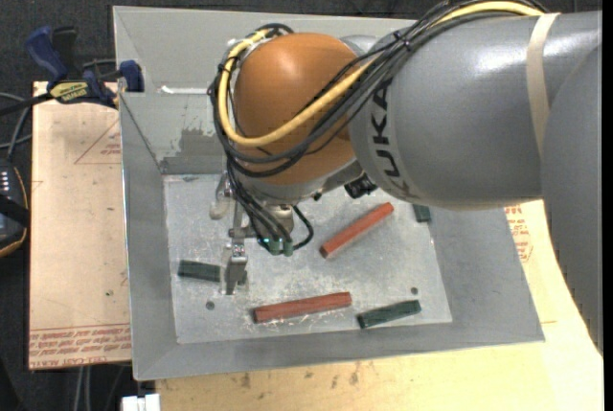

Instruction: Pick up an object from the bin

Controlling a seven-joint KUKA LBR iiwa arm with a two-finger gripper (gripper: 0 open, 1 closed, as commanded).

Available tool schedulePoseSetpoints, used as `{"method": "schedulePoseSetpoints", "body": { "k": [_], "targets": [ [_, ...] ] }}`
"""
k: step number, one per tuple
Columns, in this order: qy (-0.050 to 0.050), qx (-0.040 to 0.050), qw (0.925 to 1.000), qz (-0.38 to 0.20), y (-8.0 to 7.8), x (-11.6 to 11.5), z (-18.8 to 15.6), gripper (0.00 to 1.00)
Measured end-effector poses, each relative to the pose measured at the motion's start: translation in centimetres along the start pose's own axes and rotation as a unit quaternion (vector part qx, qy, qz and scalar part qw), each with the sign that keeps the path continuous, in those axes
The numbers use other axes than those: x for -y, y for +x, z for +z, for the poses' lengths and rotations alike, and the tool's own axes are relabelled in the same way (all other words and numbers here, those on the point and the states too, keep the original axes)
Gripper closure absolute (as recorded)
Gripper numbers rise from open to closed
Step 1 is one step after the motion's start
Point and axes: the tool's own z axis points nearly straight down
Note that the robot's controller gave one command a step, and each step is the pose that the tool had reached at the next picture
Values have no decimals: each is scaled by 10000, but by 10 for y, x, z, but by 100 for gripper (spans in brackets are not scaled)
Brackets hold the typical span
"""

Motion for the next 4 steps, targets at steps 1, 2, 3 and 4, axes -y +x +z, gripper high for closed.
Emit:
{"method": "schedulePoseSetpoints", "body": {
  "k": [1, 2, 3, 4],
  "targets": [
    [-7, 37, 10000, 20, -2, 1, -4, 0],
    [-21, 68, 9996, 280, -6, 1, 46, 0],
    [-1, 15, 9990, 440, -11, 0, 82, 0],
    [-15, 44, 9970, 770, -5, -10, 67, 0]
  ]
}}
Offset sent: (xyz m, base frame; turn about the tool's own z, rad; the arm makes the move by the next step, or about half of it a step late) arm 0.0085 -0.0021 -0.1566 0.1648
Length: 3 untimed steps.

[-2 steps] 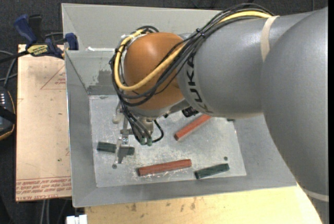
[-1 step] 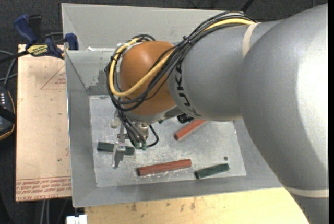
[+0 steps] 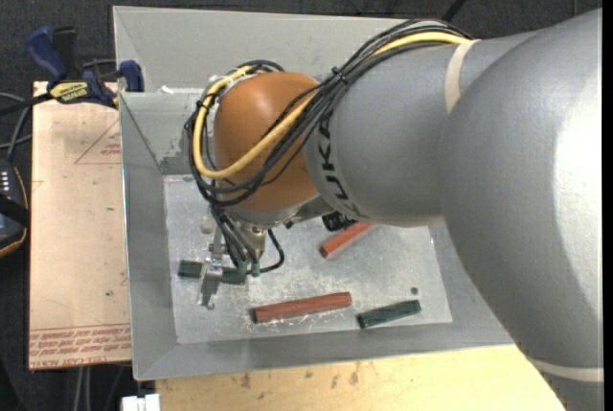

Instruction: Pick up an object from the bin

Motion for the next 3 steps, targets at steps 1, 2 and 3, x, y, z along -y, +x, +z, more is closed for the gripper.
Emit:
{"method": "schedulePoseSetpoints", "body": {
  "k": [1, 2, 3],
  "targets": [
    [-8, 12, 9999, 105, 0, 6, 70, 0],
    [-72, 89, 9962, 859, -7, 6, 83, 100],
    [-72, 88, 9962, 859, -7, 6, 83, 100]
  ]
}}
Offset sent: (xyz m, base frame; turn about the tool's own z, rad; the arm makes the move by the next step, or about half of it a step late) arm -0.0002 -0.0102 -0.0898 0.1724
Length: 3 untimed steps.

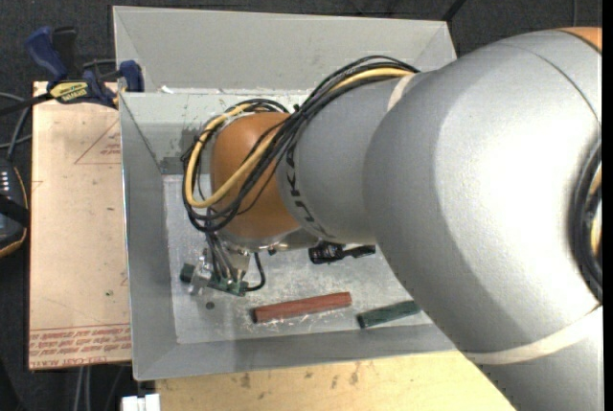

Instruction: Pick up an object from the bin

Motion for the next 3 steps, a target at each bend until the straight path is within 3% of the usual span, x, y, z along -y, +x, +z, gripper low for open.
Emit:
{"method": "schedulePoseSetpoints", "body": {
  "k": [3],
  "targets": [
    [82, -84, 9999, -3, 2, 2, -14, 100]
  ]
}}
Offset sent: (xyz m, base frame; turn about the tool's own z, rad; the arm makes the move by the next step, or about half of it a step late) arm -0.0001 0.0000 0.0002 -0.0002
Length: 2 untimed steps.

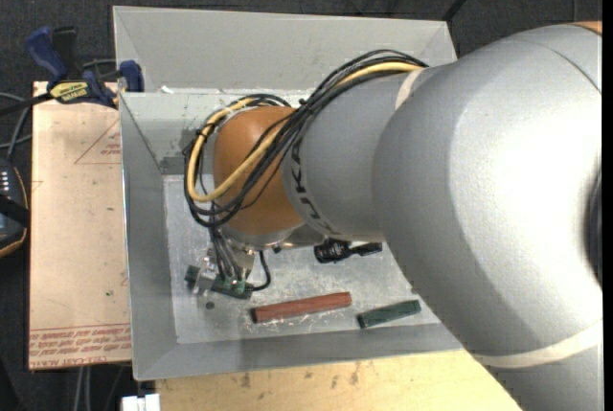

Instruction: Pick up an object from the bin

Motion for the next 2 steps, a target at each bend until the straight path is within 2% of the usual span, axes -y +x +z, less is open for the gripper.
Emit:
{"method": "schedulePoseSetpoints", "body": {
  "k": [2],
  "targets": [
    [13, -16, 10000, 0, 1, 1, -24, 100]
  ]
}}
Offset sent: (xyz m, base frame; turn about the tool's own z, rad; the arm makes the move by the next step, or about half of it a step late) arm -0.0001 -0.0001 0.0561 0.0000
